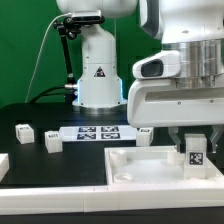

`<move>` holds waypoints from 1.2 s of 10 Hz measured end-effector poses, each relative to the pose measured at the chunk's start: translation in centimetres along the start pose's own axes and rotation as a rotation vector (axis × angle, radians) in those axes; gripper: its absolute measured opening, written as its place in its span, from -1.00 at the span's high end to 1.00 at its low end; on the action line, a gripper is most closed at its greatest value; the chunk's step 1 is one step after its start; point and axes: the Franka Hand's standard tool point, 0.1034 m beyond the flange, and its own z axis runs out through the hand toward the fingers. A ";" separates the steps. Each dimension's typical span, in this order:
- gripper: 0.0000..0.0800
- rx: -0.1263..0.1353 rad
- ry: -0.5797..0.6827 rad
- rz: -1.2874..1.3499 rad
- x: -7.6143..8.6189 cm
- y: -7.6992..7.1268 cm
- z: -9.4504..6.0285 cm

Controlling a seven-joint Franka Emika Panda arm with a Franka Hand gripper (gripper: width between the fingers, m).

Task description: Assemble one leg

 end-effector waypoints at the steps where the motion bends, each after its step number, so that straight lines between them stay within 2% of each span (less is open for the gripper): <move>1: 0.27 0.016 0.010 0.183 -0.1 0.2 0.0; 5: 0.27 0.051 0.012 0.691 0.0 0.6 0.0; 8: 0.27 0.062 -0.006 1.067 -0.3 0.5 0.0; 9: 0.27 0.075 -0.024 1.184 -0.3 0.4 0.0; 11: 0.27 0.083 -0.035 1.262 -0.3 0.5 0.0; 12: 0.21 0.085 -0.041 1.320 -0.4 0.4 0.1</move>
Offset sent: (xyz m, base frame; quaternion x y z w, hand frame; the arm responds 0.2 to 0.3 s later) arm -0.0108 -0.0035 -0.0031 0.0054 0.0106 0.3385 0.9409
